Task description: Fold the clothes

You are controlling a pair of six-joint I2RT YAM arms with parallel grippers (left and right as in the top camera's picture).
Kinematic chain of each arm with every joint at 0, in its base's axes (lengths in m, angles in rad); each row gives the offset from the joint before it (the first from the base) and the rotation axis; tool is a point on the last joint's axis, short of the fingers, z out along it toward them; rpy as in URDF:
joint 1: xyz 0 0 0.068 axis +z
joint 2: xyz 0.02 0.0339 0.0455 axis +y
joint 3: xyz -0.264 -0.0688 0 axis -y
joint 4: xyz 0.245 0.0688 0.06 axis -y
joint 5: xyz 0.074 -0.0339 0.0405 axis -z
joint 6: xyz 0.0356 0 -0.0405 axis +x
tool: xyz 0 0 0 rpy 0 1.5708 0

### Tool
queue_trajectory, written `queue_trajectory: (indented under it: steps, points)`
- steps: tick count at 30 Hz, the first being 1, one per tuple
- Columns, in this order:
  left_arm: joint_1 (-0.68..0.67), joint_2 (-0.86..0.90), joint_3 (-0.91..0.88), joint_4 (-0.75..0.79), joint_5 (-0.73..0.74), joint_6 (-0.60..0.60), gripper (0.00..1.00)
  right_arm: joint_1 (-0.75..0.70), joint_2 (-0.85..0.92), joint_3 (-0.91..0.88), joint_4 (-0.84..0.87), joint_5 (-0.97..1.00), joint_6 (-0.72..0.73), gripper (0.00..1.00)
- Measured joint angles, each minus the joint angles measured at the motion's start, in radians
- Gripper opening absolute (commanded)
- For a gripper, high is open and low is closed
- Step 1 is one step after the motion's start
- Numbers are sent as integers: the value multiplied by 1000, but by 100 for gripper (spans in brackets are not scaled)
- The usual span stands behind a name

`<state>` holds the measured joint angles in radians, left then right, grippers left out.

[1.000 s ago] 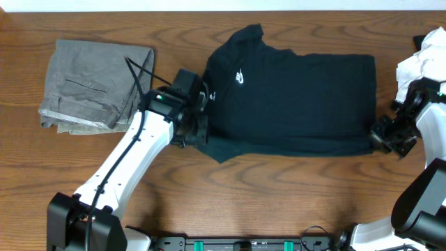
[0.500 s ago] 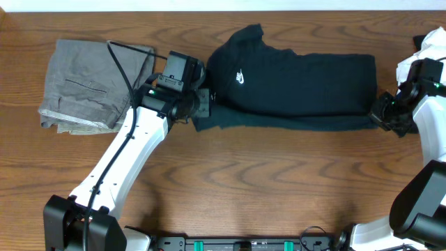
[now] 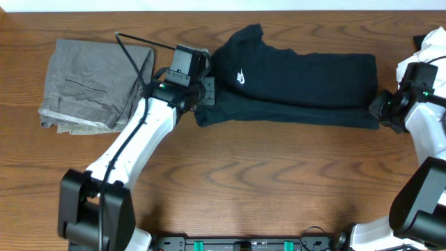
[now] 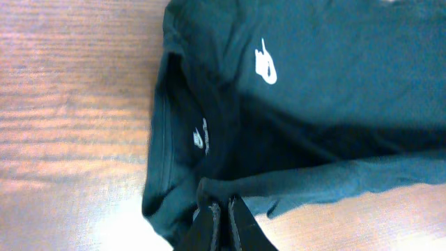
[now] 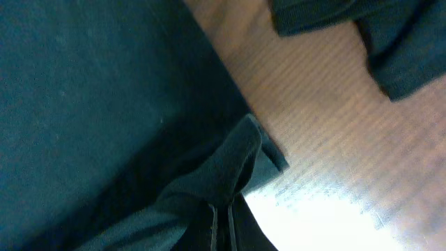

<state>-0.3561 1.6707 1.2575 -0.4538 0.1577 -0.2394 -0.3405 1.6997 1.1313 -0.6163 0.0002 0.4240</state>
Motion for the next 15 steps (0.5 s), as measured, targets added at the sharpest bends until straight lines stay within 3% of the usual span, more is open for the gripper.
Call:
queue_trajectory:
  steps: [8, 15]
  points:
    - [0, 89, 0, 156, -4, 8, 6, 0, 1, -108, 230, 4, 5, 5]
    - [0, 169, 0, 251, -5, 8, 7, 0, 13, -159, 358, 8, 10, 23]
